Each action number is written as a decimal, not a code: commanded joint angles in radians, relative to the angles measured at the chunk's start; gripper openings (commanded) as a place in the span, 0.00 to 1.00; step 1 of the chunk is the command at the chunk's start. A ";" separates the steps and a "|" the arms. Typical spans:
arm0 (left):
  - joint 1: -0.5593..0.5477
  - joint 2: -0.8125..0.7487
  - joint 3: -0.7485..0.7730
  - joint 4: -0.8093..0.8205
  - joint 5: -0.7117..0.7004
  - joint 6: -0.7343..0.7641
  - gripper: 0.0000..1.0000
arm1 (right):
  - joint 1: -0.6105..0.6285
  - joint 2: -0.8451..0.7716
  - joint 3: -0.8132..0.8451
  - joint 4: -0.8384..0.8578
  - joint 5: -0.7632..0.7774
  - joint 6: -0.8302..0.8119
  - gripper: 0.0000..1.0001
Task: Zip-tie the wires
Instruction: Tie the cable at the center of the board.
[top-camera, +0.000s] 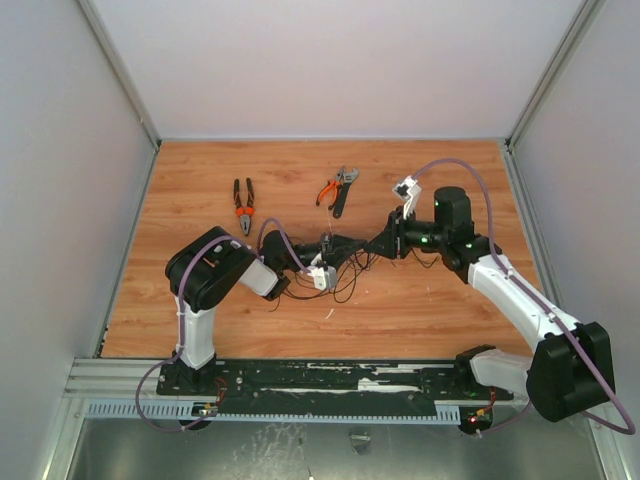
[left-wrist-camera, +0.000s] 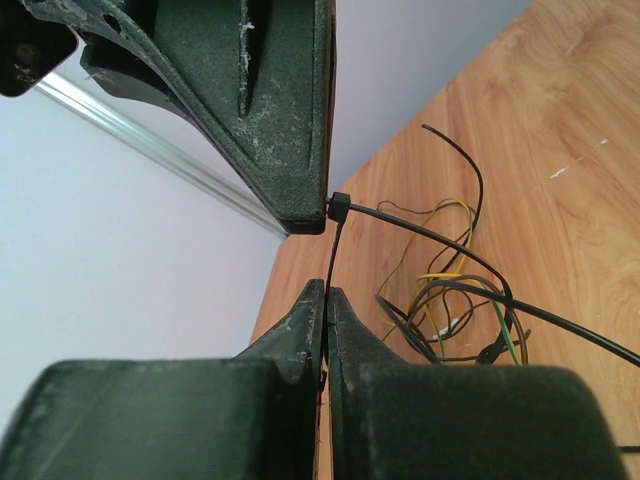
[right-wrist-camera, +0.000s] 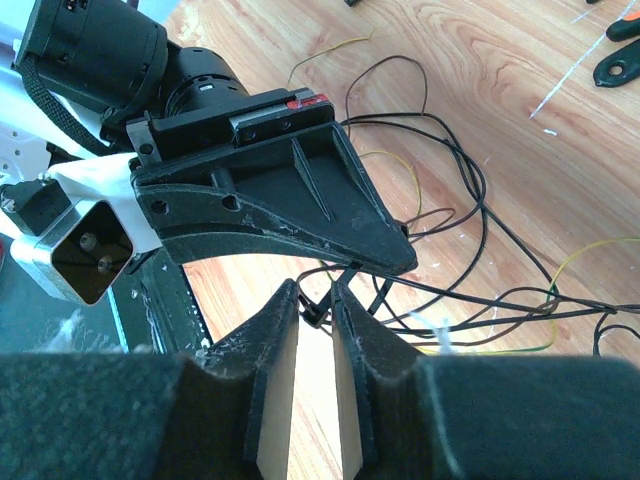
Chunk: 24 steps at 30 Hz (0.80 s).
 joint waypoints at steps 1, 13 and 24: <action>0.005 -0.019 0.003 0.182 0.011 -0.006 0.00 | 0.010 0.007 -0.018 0.028 -0.012 0.005 0.20; 0.006 -0.017 0.006 0.180 0.009 -0.008 0.00 | 0.013 0.014 -0.009 0.030 -0.012 0.004 0.07; 0.005 -0.028 -0.017 0.200 -0.024 -0.042 0.39 | 0.013 0.009 0.015 0.050 -0.002 0.026 0.00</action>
